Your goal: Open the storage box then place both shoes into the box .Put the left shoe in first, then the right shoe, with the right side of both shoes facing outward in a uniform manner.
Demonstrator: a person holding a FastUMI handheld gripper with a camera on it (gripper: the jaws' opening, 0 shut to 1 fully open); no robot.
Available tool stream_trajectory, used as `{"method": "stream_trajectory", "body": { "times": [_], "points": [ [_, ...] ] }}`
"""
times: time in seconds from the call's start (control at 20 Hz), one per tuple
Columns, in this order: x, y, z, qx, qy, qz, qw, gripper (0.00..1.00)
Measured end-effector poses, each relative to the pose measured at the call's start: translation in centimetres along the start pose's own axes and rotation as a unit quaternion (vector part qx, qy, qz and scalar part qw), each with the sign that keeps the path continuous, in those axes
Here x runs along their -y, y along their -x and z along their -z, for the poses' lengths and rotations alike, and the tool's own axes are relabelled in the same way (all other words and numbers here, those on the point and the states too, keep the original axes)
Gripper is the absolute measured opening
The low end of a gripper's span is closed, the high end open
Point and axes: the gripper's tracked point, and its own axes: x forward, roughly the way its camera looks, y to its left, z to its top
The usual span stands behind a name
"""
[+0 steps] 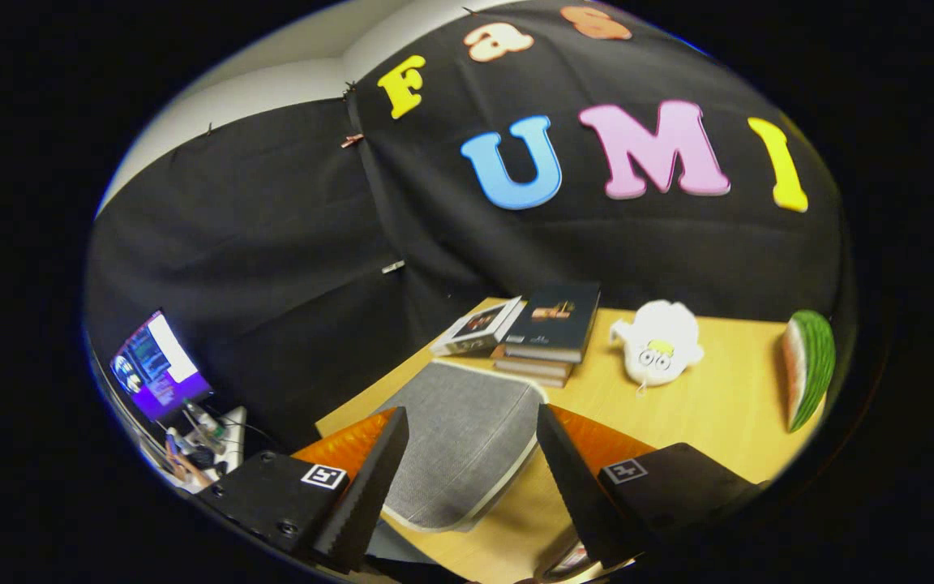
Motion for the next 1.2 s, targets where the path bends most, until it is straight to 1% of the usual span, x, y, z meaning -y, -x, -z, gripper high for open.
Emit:
{"method": "stream_trajectory", "body": {
  "times": [0.1, 0.2, 0.3, 0.4, 0.5, 0.65, 0.7, 0.8, 0.9, 0.95, 1.05, 1.2],
  "points": [
    [1.6, -1.1, 2.7, -0.035, -0.064, -0.034, 0.997, 0.98],
    [2.8, -2.7, 5.0, -0.071, -0.144, -0.060, 0.985, 0.98],
    [3.3, -3.8, 6.4, -0.096, -0.218, -0.086, 0.967, 0.98],
    [3.3, -4.7, 7.9, -0.117, -0.282, -0.112, 0.946, 0.98],
    [3.3, -5.7, 9.0, -0.127, -0.326, -0.130, 0.928, 0.97],
    [2.5, -6.5, 9.4, -0.134, -0.380, -0.164, 0.901, 0.95],
    [2.7, -6.9, 9.5, -0.130, -0.393, -0.162, 0.896, 0.96],
    [2.6, -7.1, 9.0, -0.125, -0.425, -0.175, 0.879, 0.74],
    [2.6, -7.0, 8.3, -0.112, -0.445, -0.184, 0.869, 0.53],
    [2.7, -7.2, 7.7, -0.101, -0.449, -0.181, 0.869, 0.38],
    [2.8, -6.7, 7.5, -0.094, -0.428, -0.164, 0.884, 0.06],
    [1.2, -5.4, 5.6, -0.080, -0.408, -0.148, 0.897, 0.05]
  ]
}}
